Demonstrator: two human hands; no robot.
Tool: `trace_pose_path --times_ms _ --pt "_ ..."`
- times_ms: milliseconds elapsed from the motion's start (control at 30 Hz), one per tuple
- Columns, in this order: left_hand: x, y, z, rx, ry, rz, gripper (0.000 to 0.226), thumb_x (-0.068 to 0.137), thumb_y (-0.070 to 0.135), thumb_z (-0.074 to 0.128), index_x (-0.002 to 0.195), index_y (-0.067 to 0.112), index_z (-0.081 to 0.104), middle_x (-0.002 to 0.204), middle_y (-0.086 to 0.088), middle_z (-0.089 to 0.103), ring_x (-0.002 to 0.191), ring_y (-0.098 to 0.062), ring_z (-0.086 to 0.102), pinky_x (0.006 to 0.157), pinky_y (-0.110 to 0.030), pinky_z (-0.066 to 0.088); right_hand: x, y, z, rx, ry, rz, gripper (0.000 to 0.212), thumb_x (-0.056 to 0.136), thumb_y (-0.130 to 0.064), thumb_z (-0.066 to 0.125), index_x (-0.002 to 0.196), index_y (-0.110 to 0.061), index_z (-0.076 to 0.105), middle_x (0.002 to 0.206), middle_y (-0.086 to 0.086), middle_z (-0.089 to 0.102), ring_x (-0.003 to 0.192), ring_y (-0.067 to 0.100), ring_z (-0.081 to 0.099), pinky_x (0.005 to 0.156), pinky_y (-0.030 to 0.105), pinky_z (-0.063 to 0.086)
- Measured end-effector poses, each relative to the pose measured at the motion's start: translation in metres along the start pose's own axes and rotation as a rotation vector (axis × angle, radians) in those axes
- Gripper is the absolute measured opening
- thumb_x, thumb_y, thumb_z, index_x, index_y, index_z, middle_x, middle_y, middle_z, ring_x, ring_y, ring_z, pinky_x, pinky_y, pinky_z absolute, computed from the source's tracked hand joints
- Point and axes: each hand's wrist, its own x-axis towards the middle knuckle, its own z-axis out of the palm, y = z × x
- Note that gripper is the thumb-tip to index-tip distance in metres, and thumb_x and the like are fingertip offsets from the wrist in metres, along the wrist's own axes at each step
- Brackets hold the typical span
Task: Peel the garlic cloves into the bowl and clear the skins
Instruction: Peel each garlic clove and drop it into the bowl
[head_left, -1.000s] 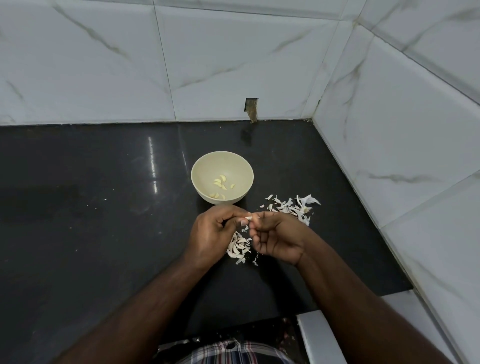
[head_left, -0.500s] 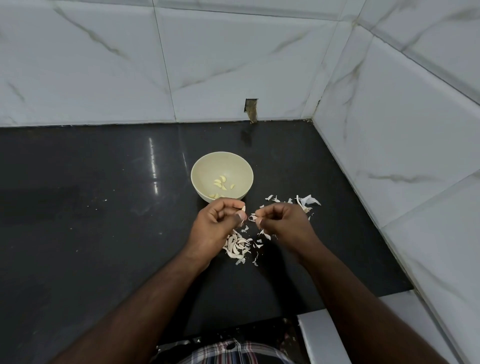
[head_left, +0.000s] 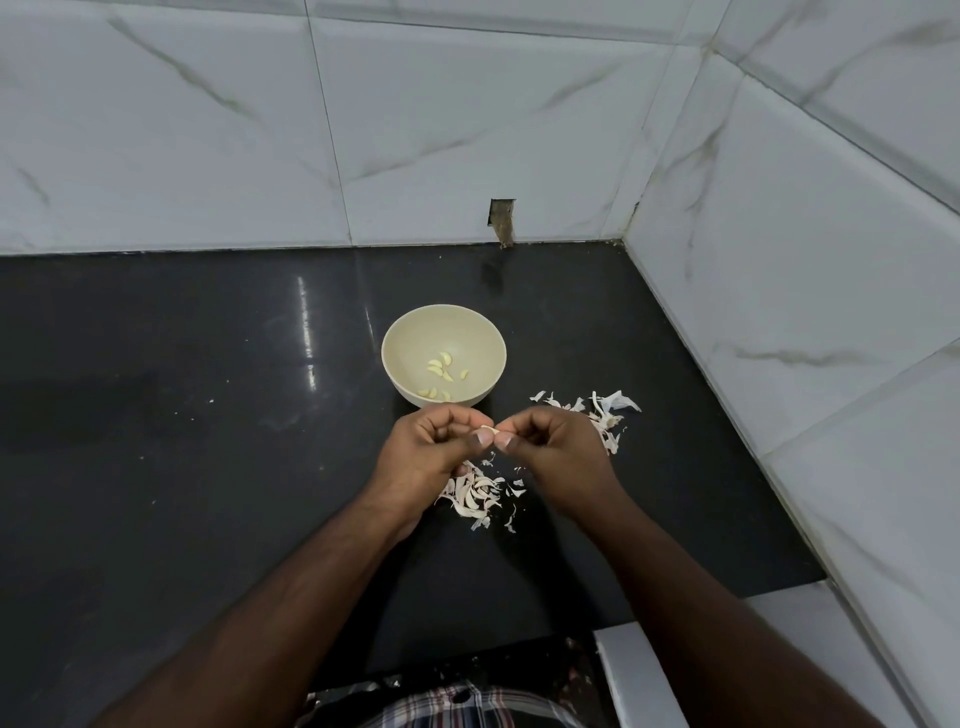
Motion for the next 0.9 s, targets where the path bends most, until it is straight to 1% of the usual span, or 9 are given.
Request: trace_pose_path --times_ms 133,267,367,433,533,667,733,800,900 --pt "-0.002 0.005 -0.001 0.009 -0.051 0.011 0.015 0.089 -0.004 0.067 0.087 0.01 0.072 0.069 0.0 0.068 0.06 -0.005 0.056 0.058 -0.023 0.042 0.002 -0.007 -0.001 0.171 -0.093 0.142 0.01 0.089 0.002 0.066 0.081 -0.001 0.07 0.071 0.018 0.065 0.058 0.016 0.052 0.056 0.022 0.045" --pt "-0.002 0.006 -0.005 0.023 -0.066 0.021 0.017 0.089 -0.003 0.069 0.087 0.013 0.073 0.072 -0.003 0.07 0.065 -0.01 0.057 0.059 -0.025 0.041 0.003 -0.008 -0.002 0.32 -0.148 0.261 0.015 0.089 0.008 0.061 0.08 0.0 0.069 0.072 0.015 0.067 0.058 0.016 0.054 0.058 0.027 0.043" --pt "0.0 0.006 -0.005 0.024 -0.035 0.0 0.01 0.088 0.003 0.071 0.087 0.013 0.074 0.074 -0.005 0.068 0.065 -0.01 0.055 0.056 -0.022 0.041 0.003 -0.007 0.0 0.222 -0.063 0.185 0.007 0.089 0.003 0.066 0.084 0.003 0.07 0.071 0.014 0.067 0.062 0.018 0.053 0.058 0.026 0.045" --pt "0.0 0.007 -0.002 0.021 0.005 -0.029 0.003 0.088 0.007 0.073 0.088 0.009 0.074 0.076 -0.007 0.067 0.062 -0.007 0.056 0.055 -0.02 0.041 0.005 -0.005 0.002 0.072 0.029 0.085 0.003 0.086 -0.002 0.072 0.084 -0.003 0.074 0.069 0.006 0.068 0.062 0.011 0.057 0.06 0.023 0.047" --pt "0.001 0.008 0.001 -0.007 0.052 -0.062 0.008 0.089 0.006 0.069 0.083 0.008 0.074 0.075 -0.009 0.066 0.06 -0.007 0.055 0.051 -0.018 0.04 0.006 -0.003 0.005 -0.121 0.103 -0.025 0.007 0.084 -0.01 0.077 0.081 -0.016 0.076 0.071 -0.006 0.071 0.063 0.0 0.061 0.064 0.018 0.049" --pt "0.001 0.01 0.002 -0.023 0.055 -0.065 0.011 0.089 0.004 0.067 0.082 0.009 0.074 0.07 -0.005 0.065 0.058 -0.006 0.053 0.05 -0.017 0.037 0.002 -0.003 0.009 -0.166 0.163 -0.065 0.014 0.083 -0.013 0.077 0.078 -0.025 0.074 0.074 -0.008 0.072 0.069 0.001 0.064 0.066 0.017 0.049" --pt "0.001 0.011 -0.001 -0.029 0.032 -0.031 0.007 0.089 0.003 0.068 0.085 0.006 0.073 0.067 -0.003 0.064 0.056 -0.005 0.053 0.049 -0.014 0.038 0.002 -0.007 0.006 -0.062 0.123 -0.018 0.016 0.085 -0.008 0.074 0.076 -0.021 0.073 0.072 0.0 0.072 0.065 0.006 0.062 0.065 0.023 0.05" --pt "0.001 0.01 -0.004 0.009 0.001 0.041 0.007 0.088 0.0 0.07 0.088 0.006 0.073 0.068 -0.005 0.064 0.059 -0.006 0.055 0.055 -0.015 0.043 0.003 -0.012 0.002 0.115 0.018 0.089 0.017 0.088 0.0 0.067 0.077 -0.011 0.072 0.07 0.011 0.07 0.064 0.015 0.059 0.06 0.025 0.048" --pt "0.002 0.008 -0.005 0.057 -0.03 0.132 0.012 0.088 -0.006 0.069 0.088 0.006 0.072 0.07 -0.006 0.065 0.064 -0.009 0.057 0.061 -0.017 0.046 0.003 -0.017 0.0 0.362 -0.115 0.262 0.022 0.091 0.01 0.054 0.079 -0.003 0.067 0.069 0.009 0.068 0.062 0.015 0.059 0.057 0.023 0.044"
